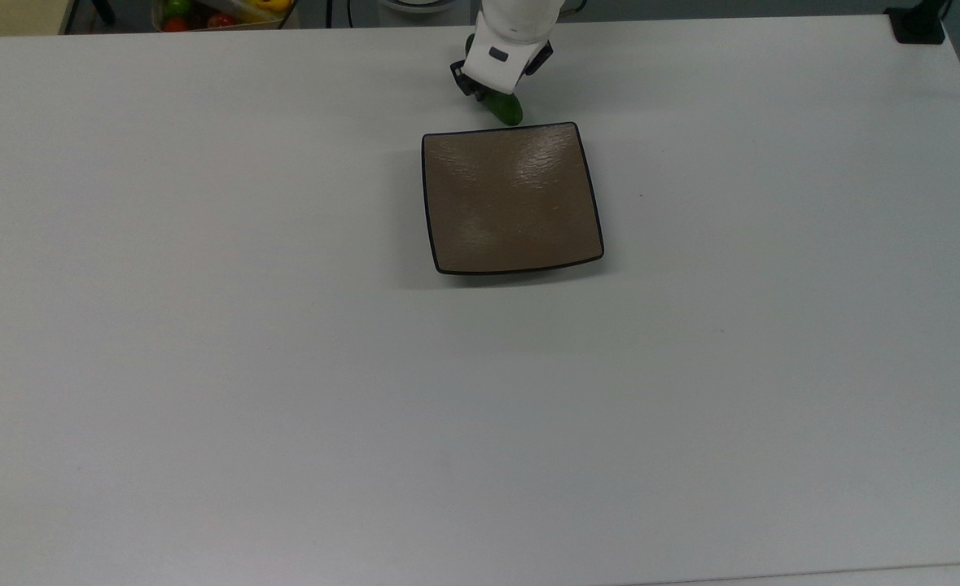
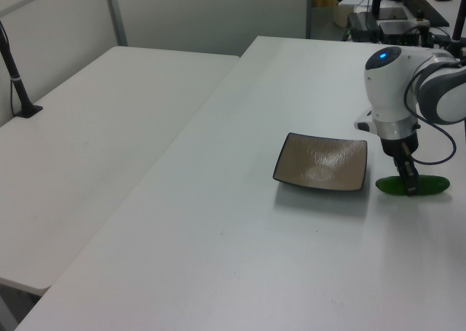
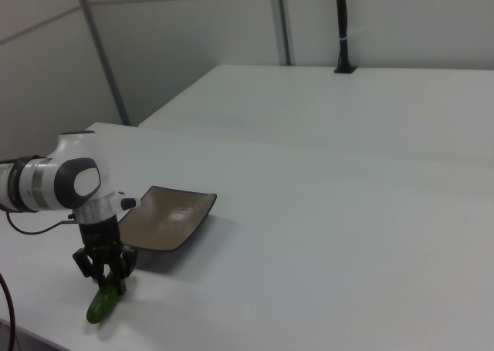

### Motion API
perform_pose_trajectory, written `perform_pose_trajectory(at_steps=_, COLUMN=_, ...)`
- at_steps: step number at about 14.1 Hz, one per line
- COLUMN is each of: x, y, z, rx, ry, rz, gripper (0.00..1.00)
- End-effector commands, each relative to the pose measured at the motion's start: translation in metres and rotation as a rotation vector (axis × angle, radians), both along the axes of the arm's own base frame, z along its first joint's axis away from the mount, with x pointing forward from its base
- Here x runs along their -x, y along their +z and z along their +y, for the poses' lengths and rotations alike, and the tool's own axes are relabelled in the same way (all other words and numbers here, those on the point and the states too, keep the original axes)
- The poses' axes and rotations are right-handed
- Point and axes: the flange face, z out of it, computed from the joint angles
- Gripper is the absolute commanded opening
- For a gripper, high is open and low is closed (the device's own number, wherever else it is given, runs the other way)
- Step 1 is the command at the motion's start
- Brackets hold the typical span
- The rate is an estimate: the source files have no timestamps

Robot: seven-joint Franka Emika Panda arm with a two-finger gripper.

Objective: Cucumber placed on a ceramic plate
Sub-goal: 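Lift the cucumber and carry it over the dark square plate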

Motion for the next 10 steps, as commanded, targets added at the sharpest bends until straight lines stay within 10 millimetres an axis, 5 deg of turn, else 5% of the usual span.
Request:
perform_pose_trajectory(at_steps=1, x=-0.002, y=0.037, z=0.002, rx=-0.024, ry=-0.024, rz=-0.057, gripper=0.23)
perform_pose_trajectory(at_steps=5, x=-0.019, y=0.089, z=0.001, rx=-0.029, ry=-0.062, rz=-0.082, gripper=0.23)
perform_pose_trajectory(at_steps=10, x=-0.063, y=0.119, z=-0.006, rx=-0.072, ry=-0.120, rz=-0.172, gripper=0.24)
